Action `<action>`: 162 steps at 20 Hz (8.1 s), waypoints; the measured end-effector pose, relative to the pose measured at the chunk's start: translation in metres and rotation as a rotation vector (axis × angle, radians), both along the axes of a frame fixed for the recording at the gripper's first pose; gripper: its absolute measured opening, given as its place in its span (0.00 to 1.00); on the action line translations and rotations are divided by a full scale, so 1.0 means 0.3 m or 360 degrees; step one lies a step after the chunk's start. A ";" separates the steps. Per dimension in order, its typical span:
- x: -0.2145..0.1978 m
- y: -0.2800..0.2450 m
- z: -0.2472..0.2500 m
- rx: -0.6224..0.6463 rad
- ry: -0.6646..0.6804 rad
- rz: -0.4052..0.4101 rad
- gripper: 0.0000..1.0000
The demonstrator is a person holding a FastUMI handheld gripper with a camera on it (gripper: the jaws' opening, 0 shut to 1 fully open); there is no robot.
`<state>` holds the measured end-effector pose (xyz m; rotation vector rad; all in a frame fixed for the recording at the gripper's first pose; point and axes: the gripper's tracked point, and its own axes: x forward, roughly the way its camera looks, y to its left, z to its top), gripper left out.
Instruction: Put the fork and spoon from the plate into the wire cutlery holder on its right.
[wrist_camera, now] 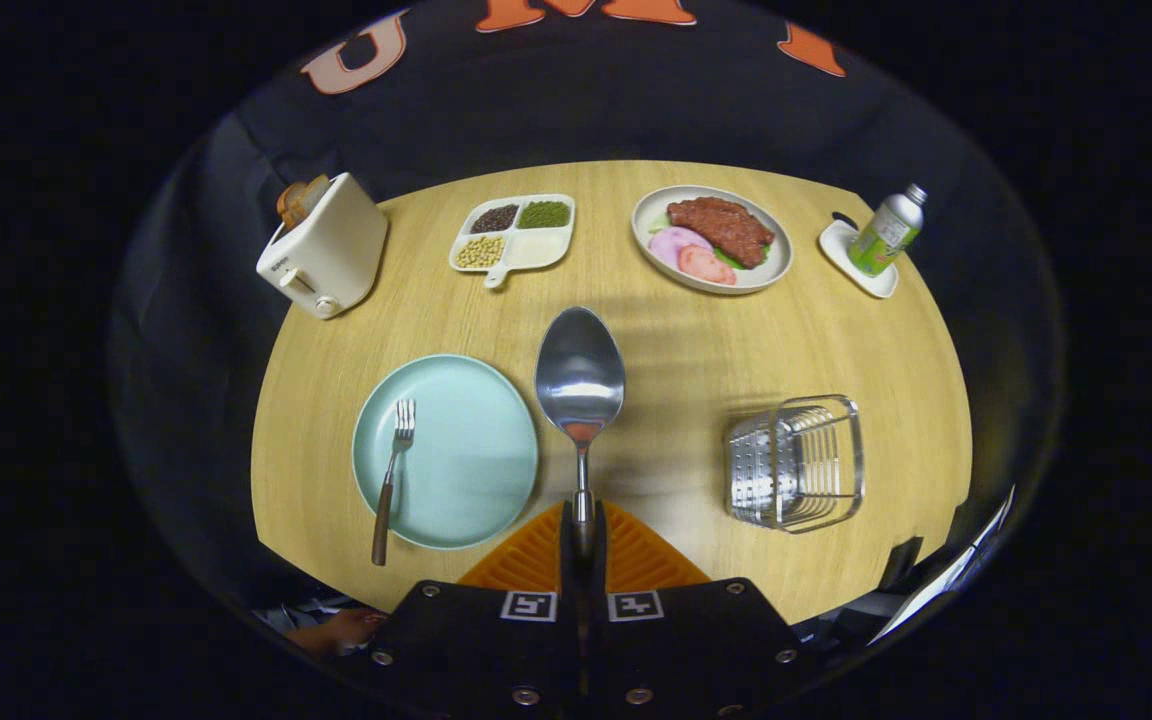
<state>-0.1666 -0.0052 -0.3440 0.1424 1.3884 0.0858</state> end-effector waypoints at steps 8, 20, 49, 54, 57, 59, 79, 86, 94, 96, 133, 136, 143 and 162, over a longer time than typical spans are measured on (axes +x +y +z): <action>-0.122 -0.363 -0.008 -0.0174 0.0077 -0.0131 0.04; -0.074 -0.466 -0.044 -0.0233 0.0041 -0.0202 0.09; 0.504 0.102 0.585 0.0001 -0.1742 -0.0152 0.88; 0.493 0.319 0.589 0.0124 -0.1709 0.0026 0.89; 0.465 0.441 0.516 0.0198 -0.1564 0.0134 0.90; 0.444 0.506 0.447 0.0220 -0.1429 0.0208 0.92; -0.028 0.762 -0.250 0.0135 0.0185 0.0478 0.80; -0.092 0.767 -0.335 0.0040 0.0413 0.0451 0.42; -0.089 0.757 -0.329 0.0023 0.0390 0.0359 0.05; -0.075 0.739 -0.325 -0.0001 0.0322 0.0337 0.05; -0.068 -0.436 0.030 -0.0105 0.0025 -0.0214 0.05; -0.084 -0.449 -0.007 -0.0077 0.0086 -0.0215 0.06; -0.034 -0.454 -0.002 -0.0020 0.0022 -0.0248 0.09; 0.515 -0.688 0.794 -0.0345 -0.1803 -0.0523 0.81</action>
